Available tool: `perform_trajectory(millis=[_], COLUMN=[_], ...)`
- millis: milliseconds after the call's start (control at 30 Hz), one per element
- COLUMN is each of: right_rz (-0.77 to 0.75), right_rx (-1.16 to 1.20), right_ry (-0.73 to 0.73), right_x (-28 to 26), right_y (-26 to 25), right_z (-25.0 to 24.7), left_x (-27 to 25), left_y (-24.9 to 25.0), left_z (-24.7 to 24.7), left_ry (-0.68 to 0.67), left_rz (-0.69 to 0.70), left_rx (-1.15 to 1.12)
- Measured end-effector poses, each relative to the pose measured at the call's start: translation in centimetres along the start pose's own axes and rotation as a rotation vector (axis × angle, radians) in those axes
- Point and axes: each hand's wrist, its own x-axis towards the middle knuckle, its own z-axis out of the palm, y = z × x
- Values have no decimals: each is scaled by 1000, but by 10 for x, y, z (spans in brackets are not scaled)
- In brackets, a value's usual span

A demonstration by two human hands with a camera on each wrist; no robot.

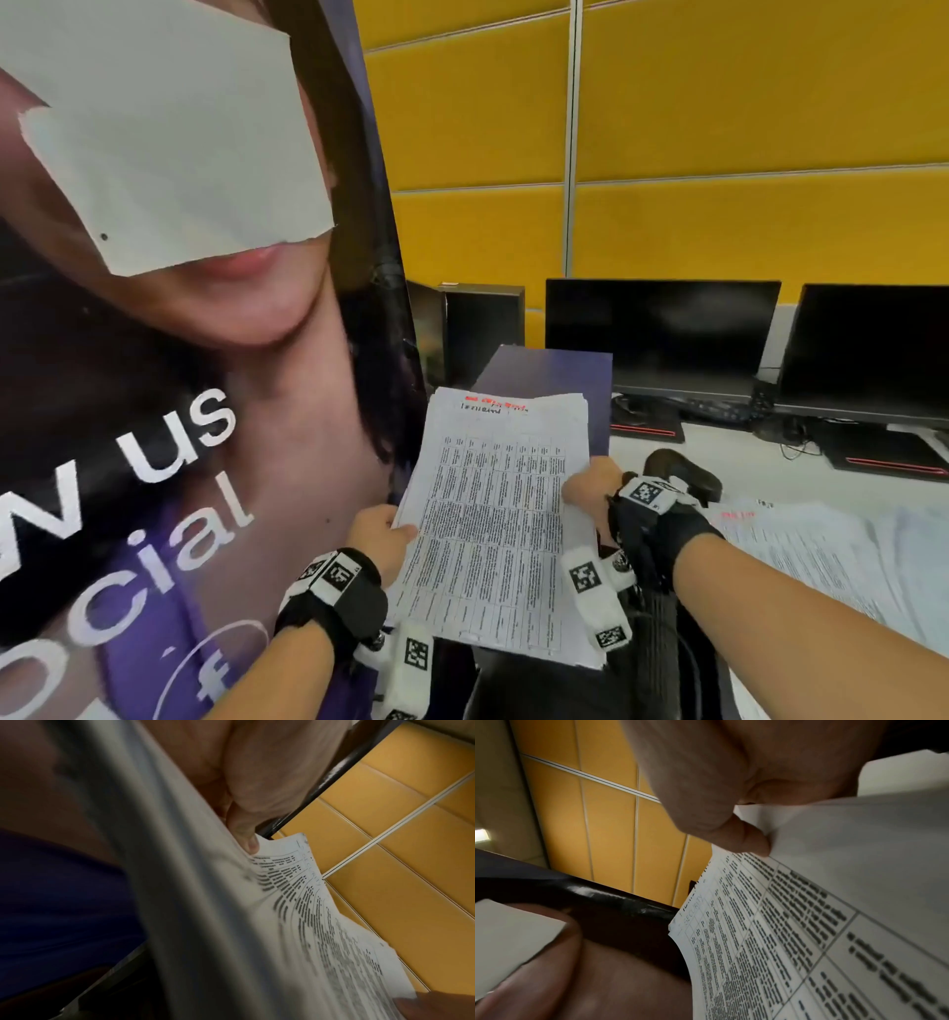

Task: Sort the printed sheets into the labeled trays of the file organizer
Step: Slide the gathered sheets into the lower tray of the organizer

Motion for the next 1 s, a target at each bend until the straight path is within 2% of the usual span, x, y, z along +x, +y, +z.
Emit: perform_trajectory(millis=[200,367,567,767,833,933,1000], right_rz=[78,127,203,243,210,281,223], right_rx=[-33,-113,-98,-211,-276,-259,-344], right_ry=[24,92,71,-5,-13,-69,-68], right_x=[17,21,35,40,33,16,-2], right_y=[3,15,50,63,65,55,47], right_z=[27,57,83,82,78,77,75], left_x=[43,70,75,78,79,77,74], left_y=[-33,-59,-91,-97,-101,-109,-115], left_z=[3,10,21,31,34,38,40], left_ry=[-135,-152,-213,-218,-213,-209,-214], left_rz=[-43,-74,-88,-53,-50,-62,-79], left_rx=[57,76,126,195,214,250,253])
